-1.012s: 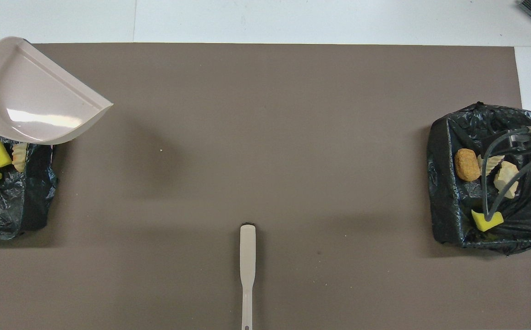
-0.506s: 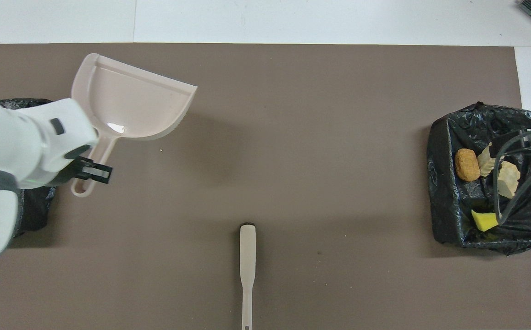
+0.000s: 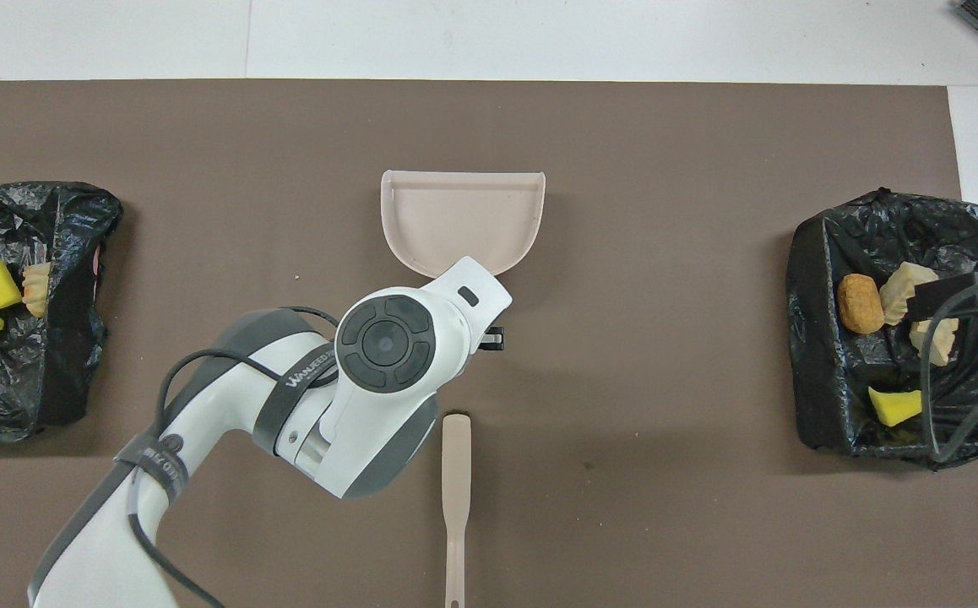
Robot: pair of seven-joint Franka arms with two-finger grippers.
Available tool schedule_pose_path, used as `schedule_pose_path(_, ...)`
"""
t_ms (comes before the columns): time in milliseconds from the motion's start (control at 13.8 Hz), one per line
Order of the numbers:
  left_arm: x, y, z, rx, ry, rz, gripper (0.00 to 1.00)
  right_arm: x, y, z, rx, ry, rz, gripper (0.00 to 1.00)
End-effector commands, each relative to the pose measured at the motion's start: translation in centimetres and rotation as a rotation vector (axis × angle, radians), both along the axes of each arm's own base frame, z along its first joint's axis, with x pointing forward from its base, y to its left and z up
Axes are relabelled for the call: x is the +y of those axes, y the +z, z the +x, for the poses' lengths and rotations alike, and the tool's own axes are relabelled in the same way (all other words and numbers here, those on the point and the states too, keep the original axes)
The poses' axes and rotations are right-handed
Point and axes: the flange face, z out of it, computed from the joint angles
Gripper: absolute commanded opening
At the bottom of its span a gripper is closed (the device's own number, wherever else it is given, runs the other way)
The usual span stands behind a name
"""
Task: Sweep and dump trash in bin
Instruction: 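Bring the empty dustpan back with the left gripper and set it down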
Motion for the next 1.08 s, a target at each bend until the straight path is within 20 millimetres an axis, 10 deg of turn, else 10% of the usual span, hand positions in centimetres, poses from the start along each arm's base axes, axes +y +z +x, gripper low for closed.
schedule_pose_path(0, 0.1, -0.5, 1.0, -0.014, 0.012, -0.021, 0.0, -0.8, -0.2, -0.4, -0.007, -0.034, 0.027, 1.0)
schedule_pose_path(578, -1.1, -3.2, 1.1, 0.015, 0.068, -0.019, 0.0, -0.8, 0.4, -0.1, -0.008, -0.039, 0.051, 1.0)
schedule_pose_path(651, -1.2, -3.2, 1.1, 0.013, 0.068, -0.021, 0.34, -1.0, 0.3, -0.1, 0.003, -0.047, 0.046, 1.0)
schedule_pose_path(723, -1.1, -3.1, 1.3, 0.0, 0.058, -0.03, 0.99, -0.7, 0.1, -0.1, 0.025, -0.035, 0.029, 1.0)
schedule_pose_path(1012, 0.3, -1.1, 2.0, -0.014, 0.081, -0.032, 1.0, 0.0, 0.7, 1.3, 0.022, -0.031, 0.037, 1.0)
